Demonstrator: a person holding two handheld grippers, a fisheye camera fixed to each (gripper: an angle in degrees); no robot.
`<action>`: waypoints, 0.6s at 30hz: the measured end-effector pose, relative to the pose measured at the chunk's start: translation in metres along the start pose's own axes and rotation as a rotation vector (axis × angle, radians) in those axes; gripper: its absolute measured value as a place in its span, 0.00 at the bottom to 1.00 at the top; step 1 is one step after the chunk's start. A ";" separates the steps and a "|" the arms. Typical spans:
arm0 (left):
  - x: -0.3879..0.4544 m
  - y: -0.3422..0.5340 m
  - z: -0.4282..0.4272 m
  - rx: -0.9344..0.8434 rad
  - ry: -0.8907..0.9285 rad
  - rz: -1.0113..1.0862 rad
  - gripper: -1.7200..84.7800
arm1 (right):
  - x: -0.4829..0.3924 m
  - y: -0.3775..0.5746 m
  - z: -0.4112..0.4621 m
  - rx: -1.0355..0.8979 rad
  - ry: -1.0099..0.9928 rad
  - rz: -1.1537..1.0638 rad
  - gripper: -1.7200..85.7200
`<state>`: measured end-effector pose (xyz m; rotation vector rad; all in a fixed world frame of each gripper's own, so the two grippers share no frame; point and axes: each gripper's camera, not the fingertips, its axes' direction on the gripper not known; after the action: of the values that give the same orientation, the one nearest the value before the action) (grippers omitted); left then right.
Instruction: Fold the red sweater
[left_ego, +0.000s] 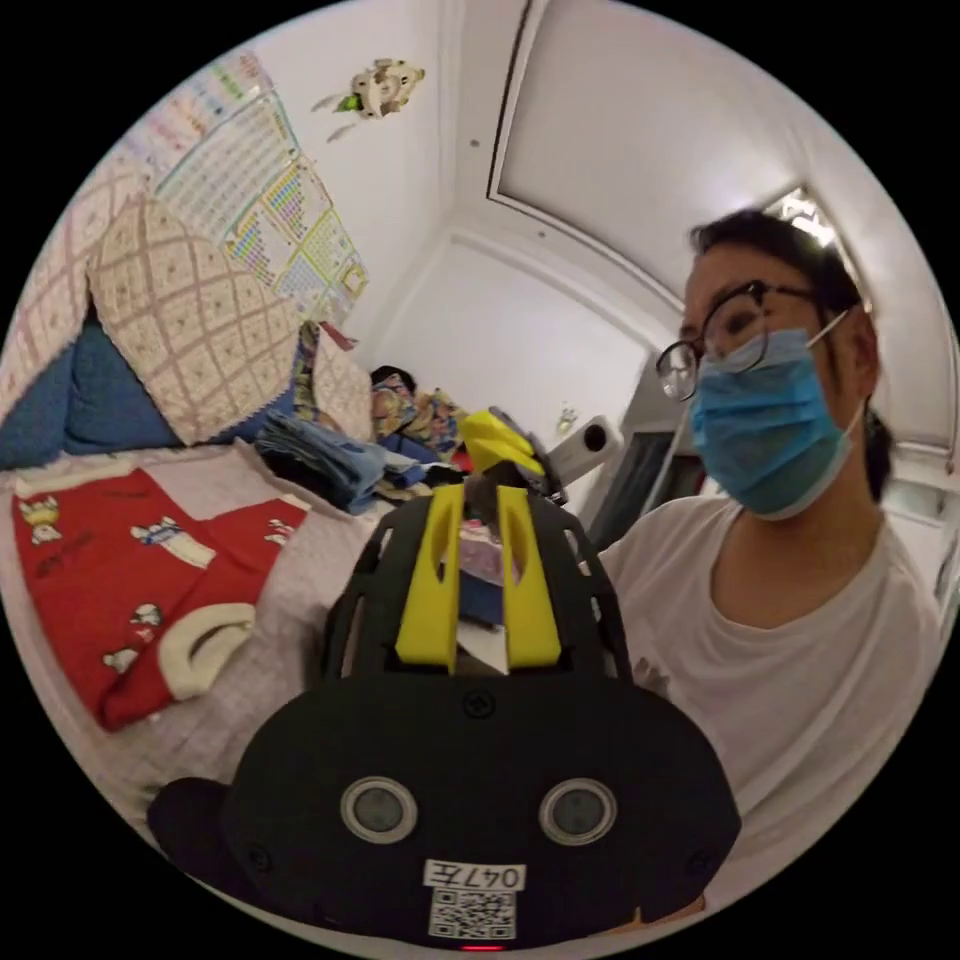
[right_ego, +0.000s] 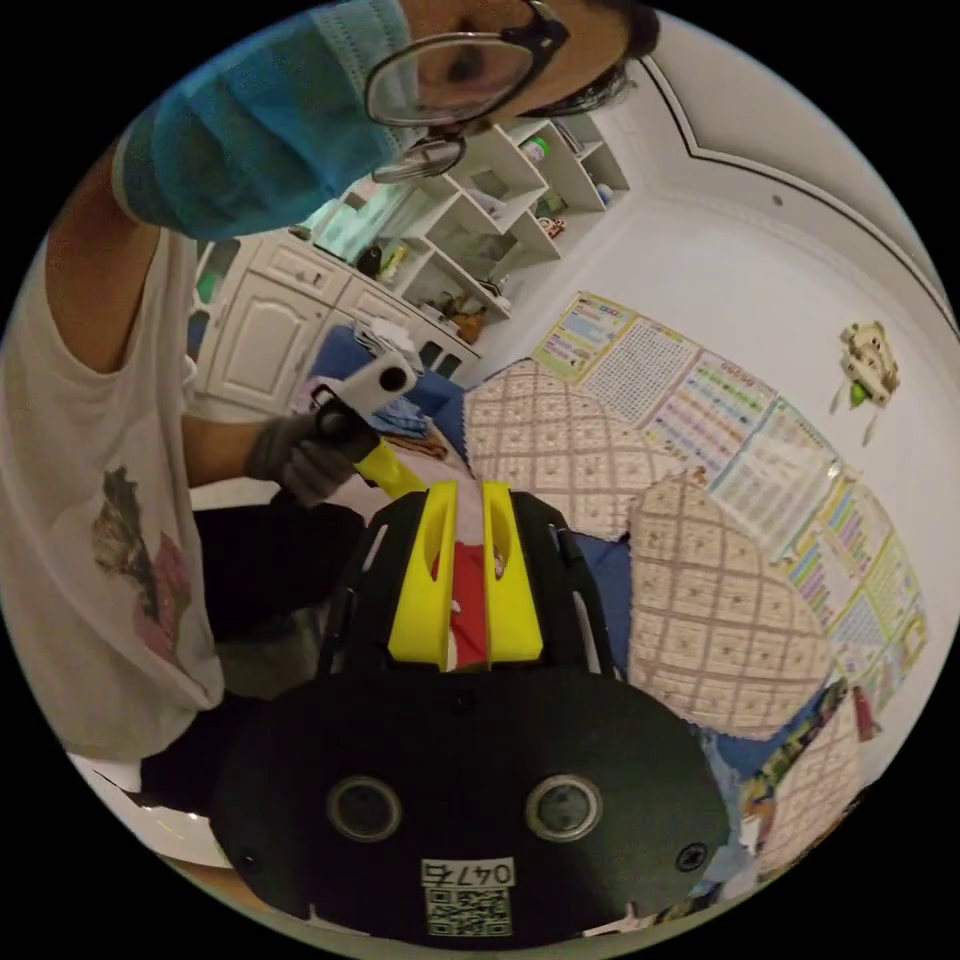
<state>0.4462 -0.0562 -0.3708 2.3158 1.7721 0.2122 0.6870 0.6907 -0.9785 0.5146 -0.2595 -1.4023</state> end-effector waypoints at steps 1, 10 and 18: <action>-0.007 0.001 -0.002 0.014 0.029 -0.015 0.13 | 0.010 0.010 0.008 0.018 -0.033 0.019 0.03; -0.076 0.019 -0.018 0.208 0.214 -0.177 0.12 | 0.103 0.076 0.050 0.042 -0.090 0.139 0.03; -0.103 0.012 -0.022 0.252 0.053 -0.271 0.02 | 0.219 0.158 0.093 -0.082 0.075 0.484 0.03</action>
<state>0.4252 -0.1563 -0.3450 2.2098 2.2271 0.0041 0.8164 0.4722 -0.8484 0.4024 -0.2452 -0.9175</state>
